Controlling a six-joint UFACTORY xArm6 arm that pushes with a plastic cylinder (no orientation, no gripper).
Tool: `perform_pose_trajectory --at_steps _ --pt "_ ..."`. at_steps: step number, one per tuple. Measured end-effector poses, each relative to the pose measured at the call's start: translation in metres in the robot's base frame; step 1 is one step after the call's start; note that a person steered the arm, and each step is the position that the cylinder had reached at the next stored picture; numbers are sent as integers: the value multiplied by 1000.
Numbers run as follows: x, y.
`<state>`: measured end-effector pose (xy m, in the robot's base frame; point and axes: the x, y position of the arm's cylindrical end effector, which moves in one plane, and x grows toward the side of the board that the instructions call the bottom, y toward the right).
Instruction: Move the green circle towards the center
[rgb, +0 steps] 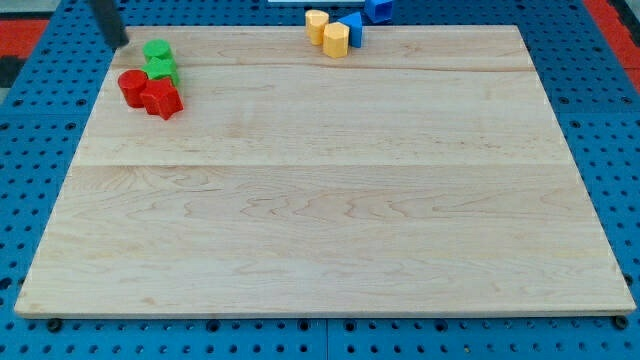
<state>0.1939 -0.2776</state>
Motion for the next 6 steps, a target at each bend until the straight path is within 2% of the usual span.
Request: perform_pose_trajectory --at_steps 2,4,5,6 --pt "64 47" --pt "82 147" --pt "74 196" --pt "35 204"
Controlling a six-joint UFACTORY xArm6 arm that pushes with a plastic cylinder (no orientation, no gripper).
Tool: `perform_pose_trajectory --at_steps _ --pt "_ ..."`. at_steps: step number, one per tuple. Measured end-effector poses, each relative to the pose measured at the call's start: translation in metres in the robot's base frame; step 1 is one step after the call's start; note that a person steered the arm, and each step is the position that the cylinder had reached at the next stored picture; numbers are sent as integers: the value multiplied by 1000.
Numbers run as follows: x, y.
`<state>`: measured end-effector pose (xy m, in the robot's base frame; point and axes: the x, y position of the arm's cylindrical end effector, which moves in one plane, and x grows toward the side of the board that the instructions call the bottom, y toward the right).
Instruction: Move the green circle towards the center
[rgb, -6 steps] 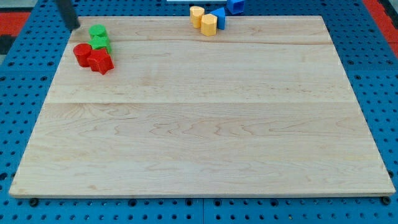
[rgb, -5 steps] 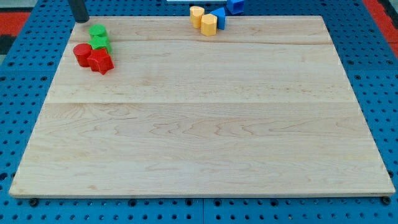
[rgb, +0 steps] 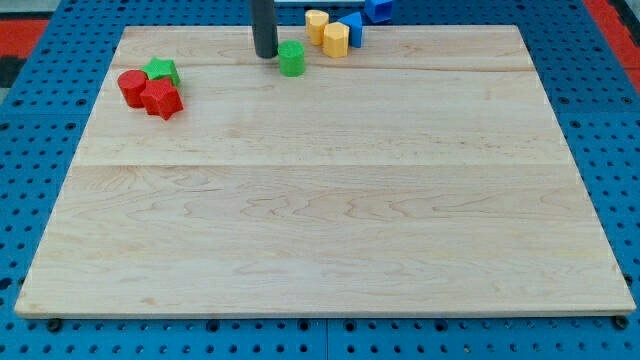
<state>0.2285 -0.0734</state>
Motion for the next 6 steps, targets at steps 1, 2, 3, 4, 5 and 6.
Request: perform_pose_trajectory --at_steps 1,2,3,4,5,6 --pt "-18 22" --pt "54 55" --pt "121 52" --pt "124 68" --pt "124 68" --pt "124 68"
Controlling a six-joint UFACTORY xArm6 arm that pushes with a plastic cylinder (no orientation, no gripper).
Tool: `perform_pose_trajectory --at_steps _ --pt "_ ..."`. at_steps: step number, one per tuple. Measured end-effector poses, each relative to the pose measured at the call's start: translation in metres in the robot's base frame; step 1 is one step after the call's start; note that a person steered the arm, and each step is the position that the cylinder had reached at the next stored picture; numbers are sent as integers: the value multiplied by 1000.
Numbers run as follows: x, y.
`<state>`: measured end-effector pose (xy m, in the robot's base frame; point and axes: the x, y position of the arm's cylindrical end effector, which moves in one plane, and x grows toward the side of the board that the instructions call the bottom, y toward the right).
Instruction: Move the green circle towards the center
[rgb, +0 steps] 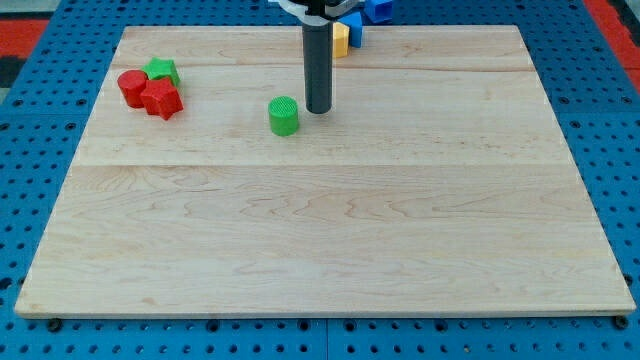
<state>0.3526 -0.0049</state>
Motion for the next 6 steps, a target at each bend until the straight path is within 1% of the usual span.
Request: perform_pose_trajectory --at_steps 2,3,4,5,6 --pt "6 0" --pt "7 9" --pt "-15 -22" --pt "-64 -28" --pt "-123 -108"
